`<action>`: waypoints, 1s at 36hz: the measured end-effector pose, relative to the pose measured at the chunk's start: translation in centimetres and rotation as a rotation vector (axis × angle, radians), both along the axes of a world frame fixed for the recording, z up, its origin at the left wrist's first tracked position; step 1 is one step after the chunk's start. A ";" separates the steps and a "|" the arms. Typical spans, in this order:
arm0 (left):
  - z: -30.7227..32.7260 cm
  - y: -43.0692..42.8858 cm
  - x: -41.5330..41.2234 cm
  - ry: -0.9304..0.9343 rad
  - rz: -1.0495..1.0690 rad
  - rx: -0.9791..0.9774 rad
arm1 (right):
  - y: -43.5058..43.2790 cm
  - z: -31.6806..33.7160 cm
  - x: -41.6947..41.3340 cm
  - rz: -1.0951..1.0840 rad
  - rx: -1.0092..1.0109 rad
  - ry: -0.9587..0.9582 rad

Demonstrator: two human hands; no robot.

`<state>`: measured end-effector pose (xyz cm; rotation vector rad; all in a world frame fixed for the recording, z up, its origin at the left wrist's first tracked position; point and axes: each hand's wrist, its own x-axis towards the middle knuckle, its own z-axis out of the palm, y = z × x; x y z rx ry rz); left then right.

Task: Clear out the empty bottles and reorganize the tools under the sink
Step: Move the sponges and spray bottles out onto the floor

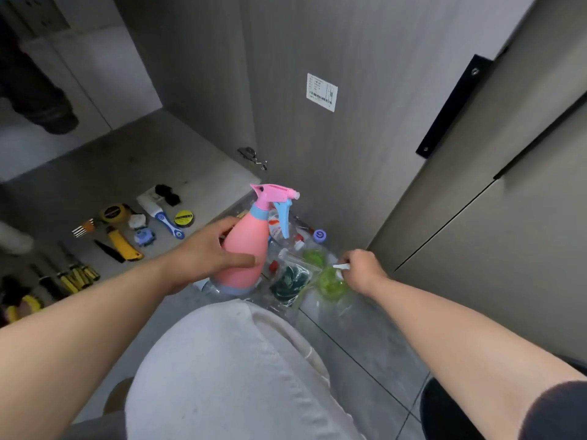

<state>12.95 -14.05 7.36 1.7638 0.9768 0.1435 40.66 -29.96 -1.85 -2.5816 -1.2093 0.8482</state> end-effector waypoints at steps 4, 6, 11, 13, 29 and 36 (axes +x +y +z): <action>-1.1 0.3 -0.1 0.004 -0.001 -0.014 | 0.5 -1.0 0.0 -0.069 0.026 0.039; -1.6 0.4 -0.2 0.004 0.008 -0.034 | 0.7 -1.3 0.0 -0.107 0.035 0.061; -2.1 0.2 0.2 -0.008 0.005 -0.083 | 0.7 -1.5 0.3 -0.160 0.021 0.090; -2.1 0.0 0.5 -0.010 0.000 -0.076 | 0.7 -0.9 0.4 -0.147 0.005 0.060; -1.0 -2.2 3.6 -0.132 -0.133 -0.016 | 2.7 8.7 -7.4 -0.101 0.448 0.891; -1.9 -1.5 2.3 0.029 -0.264 -0.041 | 0.5 6.5 -6.6 -0.018 0.446 0.641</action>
